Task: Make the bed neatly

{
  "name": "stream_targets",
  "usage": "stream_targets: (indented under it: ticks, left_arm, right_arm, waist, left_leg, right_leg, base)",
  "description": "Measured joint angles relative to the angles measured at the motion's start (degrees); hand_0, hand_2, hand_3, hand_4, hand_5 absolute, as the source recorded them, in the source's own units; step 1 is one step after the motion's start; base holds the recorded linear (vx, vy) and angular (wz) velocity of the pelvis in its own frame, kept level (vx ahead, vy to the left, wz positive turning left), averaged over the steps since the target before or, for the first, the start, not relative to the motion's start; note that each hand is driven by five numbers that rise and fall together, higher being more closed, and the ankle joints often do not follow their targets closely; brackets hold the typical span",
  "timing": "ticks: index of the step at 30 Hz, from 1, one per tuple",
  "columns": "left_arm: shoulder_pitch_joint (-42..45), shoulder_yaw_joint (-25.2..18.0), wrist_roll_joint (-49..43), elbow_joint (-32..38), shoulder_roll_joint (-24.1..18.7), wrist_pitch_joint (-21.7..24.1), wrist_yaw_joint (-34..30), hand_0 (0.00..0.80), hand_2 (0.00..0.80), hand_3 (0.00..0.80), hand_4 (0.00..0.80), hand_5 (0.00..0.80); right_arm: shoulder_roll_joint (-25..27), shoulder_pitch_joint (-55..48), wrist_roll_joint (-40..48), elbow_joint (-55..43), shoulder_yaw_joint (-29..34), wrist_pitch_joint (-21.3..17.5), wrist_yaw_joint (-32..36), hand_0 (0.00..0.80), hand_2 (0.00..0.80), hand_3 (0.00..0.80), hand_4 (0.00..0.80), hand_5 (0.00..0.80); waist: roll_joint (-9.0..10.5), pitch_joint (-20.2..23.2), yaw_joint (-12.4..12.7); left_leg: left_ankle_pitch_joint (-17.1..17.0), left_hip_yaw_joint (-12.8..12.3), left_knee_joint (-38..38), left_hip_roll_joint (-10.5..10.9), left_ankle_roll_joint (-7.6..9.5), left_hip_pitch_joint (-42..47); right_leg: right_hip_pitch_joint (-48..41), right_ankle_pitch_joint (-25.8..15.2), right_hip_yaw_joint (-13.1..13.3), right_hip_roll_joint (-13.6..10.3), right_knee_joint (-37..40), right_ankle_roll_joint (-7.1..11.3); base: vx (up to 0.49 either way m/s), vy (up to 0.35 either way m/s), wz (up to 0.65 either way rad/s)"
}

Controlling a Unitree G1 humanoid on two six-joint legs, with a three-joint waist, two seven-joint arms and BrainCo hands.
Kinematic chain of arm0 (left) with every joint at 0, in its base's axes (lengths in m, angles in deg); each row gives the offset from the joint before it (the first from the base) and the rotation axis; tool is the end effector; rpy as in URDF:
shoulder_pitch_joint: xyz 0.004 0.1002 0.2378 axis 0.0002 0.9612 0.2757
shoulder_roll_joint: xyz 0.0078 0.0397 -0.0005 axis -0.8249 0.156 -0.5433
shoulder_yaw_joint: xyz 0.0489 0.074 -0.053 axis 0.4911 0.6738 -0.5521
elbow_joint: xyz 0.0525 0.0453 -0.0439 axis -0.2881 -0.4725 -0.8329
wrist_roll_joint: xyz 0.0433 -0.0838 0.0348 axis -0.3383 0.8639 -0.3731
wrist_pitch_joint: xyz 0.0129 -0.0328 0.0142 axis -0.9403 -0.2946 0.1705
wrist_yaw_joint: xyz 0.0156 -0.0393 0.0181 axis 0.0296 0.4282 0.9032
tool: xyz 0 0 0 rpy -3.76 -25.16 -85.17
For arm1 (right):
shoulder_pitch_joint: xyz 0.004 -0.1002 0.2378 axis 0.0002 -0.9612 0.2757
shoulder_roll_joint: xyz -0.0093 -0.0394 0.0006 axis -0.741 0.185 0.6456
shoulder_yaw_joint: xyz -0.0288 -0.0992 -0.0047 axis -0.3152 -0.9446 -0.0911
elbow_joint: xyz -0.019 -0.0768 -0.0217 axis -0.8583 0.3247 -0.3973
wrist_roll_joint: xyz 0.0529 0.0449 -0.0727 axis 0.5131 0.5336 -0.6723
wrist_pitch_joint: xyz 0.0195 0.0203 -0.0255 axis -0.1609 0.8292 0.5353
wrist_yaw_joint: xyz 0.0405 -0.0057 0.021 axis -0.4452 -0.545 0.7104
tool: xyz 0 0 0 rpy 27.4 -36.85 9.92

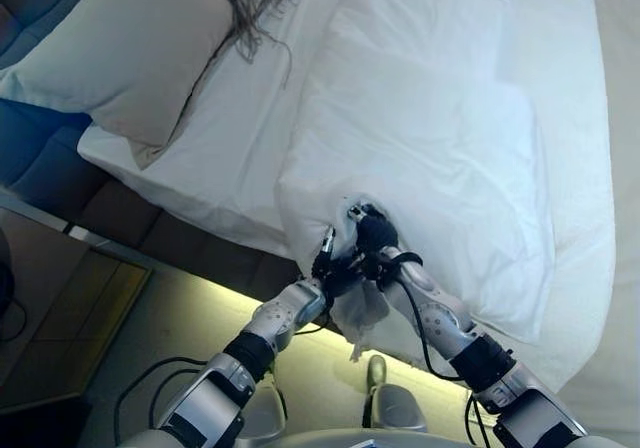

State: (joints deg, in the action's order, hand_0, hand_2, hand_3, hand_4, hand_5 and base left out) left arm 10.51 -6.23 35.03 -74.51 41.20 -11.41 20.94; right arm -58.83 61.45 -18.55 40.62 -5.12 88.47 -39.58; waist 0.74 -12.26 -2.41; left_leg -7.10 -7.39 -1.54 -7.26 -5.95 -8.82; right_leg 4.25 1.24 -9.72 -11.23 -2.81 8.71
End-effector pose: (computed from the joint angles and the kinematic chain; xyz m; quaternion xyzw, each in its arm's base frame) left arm 0.2422 0.0597 0.0074 -0.6331 0.3773 -0.0904 0.6698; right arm 0.2385 -0.0978 0.0747 0.2580 0.1354 0.1119 0.9500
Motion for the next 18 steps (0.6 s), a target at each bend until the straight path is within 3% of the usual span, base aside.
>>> stream_targets:
  ticks: [3, 4, 5, 6, 7, 8, 18]
  left_arm:
    - [0.0, -2.1, -3.1, -0.3, 0.8, 0.2, 2.3, 0.000, 0.000, 0.000, 0.000, 0.000]
    - [0.0, -2.3, -3.2, -0.4, 0.9, 0.3, 2.7, 0.169, 0.169, 0.169, 0.169, 0.169]
    - [0.0, -2.8, -5.3, -0.6, 1.3, 0.2, 3.8, 0.433, 0.433, 0.433, 0.433, 0.433]
    - [0.0, -3.6, -7.2, -0.8, 1.7, 0.2, 4.9, 0.521, 0.521, 0.521, 0.521, 0.521]
    - [-0.2, -3.9, -9.1, -1.1, 1.8, 0.0, 5.7, 0.762, 0.762, 0.762, 0.762, 0.762]
    - [-0.3, -4.0, -10.3, -1.3, 1.8, -0.3, 6.4, 0.800, 0.800, 0.800, 0.800, 0.800]
    - [-0.8, -6.0, -14.2, -3.7, 3.4, -0.8, 8.6, 0.800, 0.800, 0.800, 0.800, 0.800]
  right_arm:
    - [0.2, 0.0, 0.0, 0.0, 0.0, 0.4, -0.2, 0.800, 0.800, 0.800, 0.800, 0.800]
    - [0.3, 0.0, 0.0, 0.0, 0.0, 0.6, -0.3, 0.800, 0.800, 0.800, 0.800, 0.800]
    - [0.9, 0.0, 0.0, 0.2, 0.0, 0.9, -0.5, 0.800, 0.800, 0.800, 0.800, 0.800]
    - [1.6, 0.0, 0.0, 0.4, 0.0, 1.3, -0.7, 0.800, 0.800, 0.800, 0.800, 0.800]
    - [2.2, 0.0, 0.0, 0.6, 0.0, 1.8, -0.8, 0.800, 0.800, 0.800, 0.800, 0.800]
    - [2.3, 0.0, 0.0, 0.9, 0.0, 2.4, -1.2, 0.800, 0.800, 0.800, 0.800, 0.800]
    - [2.5, -0.4, 0.0, 1.2, -0.3, 4.1, -2.6, 0.800, 0.800, 0.800, 0.800, 0.800]
  waist:
    - [-0.39, 0.7, 0.0]
    - [-0.53, 1.0, 0.0]
    - [-0.71, 1.4, 0.0]
    - [-0.88, 1.8, 0.0]
    - [-1.09, 2.1, 0.1]
    - [-1.32, 2.4, 0.1]
    - [-2.46, 3.2, 0.1]
  left_leg:
    - [0.0, -0.2, 0.0, 0.0, 0.00, 0.1]
    - [0.0, -0.2, 0.0, 0.0, 0.00, 0.1]
    - [0.0, -0.2, 0.0, 0.0, 0.00, 0.1]
    - [0.0, -0.2, -0.1, 0.0, 0.00, 0.1]
    - [0.0, -0.2, -0.1, 0.0, 0.00, 0.1]
    - [0.0, -0.2, -0.1, 0.0, 0.00, 0.1]
    - [0.0, -0.2, -0.2, 0.0, 0.02, 0.1]
  right_leg:
    - [0.0, -0.1, 0.1, 0.0, 0.0, 0.02]
    - [0.0, -0.1, 0.1, 0.0, 0.0, 0.02]
    - [0.0, -0.1, 0.1, 0.0, 0.0, 0.02]
    - [0.0, -0.1, 0.1, 0.0, 0.0, 0.03]
    - [-0.1, -0.1, 0.1, -0.1, 0.0, 0.03]
    - [-0.1, -0.1, 0.1, -0.1, 0.0, 0.03]
    - [-0.1, -0.1, 0.0, 0.0, 0.2, 0.06]
  base:
    - [0.026, 0.039, -0.03]
    - [0.024, 0.060, 0.00]
    - [0.020, 0.064, 0.00]
    - [0.017, 0.064, 0.01]
    - [0.015, 0.059, 0.01]
    - [0.012, 0.053, 0.01]
    - [0.000, 0.008, 0.00]
